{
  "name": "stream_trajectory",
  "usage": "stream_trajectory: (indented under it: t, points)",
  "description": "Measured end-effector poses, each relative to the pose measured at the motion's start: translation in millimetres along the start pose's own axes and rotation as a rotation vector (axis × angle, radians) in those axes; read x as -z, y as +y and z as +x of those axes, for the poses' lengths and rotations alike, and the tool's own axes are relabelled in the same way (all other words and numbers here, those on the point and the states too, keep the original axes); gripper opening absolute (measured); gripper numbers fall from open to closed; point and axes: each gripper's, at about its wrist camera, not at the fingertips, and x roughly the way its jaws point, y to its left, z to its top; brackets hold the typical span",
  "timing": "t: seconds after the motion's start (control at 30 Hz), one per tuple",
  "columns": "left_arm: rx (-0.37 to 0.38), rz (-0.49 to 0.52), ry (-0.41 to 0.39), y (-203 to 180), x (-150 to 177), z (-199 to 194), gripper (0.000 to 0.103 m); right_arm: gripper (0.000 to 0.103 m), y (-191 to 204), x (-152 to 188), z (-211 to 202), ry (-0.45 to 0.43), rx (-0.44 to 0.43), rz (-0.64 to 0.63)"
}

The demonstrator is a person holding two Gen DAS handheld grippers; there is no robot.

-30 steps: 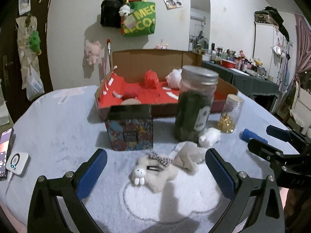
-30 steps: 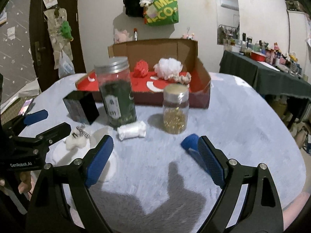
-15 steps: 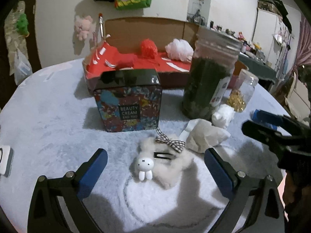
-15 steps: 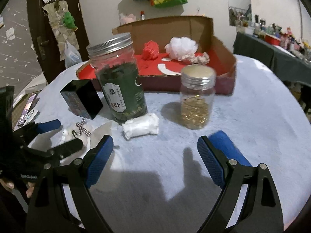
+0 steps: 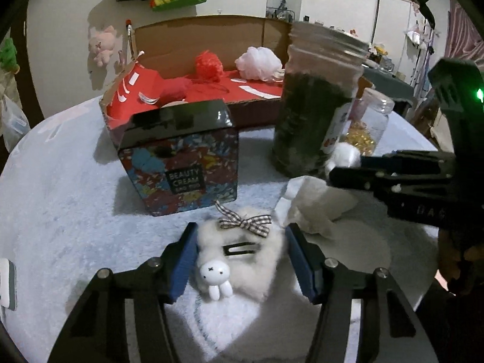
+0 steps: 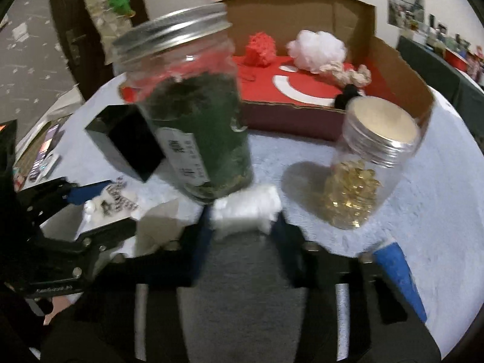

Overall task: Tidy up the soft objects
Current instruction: 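Grasp the white fluffy bunny hair clip with the left gripper while the right gripper grasps the white pompom, then carry the bunny clip and white pompom over into the cardboard box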

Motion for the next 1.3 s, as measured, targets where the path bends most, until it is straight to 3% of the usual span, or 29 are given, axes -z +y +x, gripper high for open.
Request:
stream_trajectory:
  t: [0.07, 0.5, 1.3]
  points:
    - [0.024, -0.006, -0.007, -1, -2, -5, 0.060, 0.024, 2, 4, -5, -0.013, 0.006, -0.014]
    - [0.096, 0.043, -0.058, -29, -28, -16, 0.060, 0.024, -4, 20, -47, -0.075, -0.039, -0.010]
    - [0.063, 0.010, -0.047, -14, -32, -16, 0.060, 0.024, -15, 20, -52, -0.087, -0.047, 0.011]
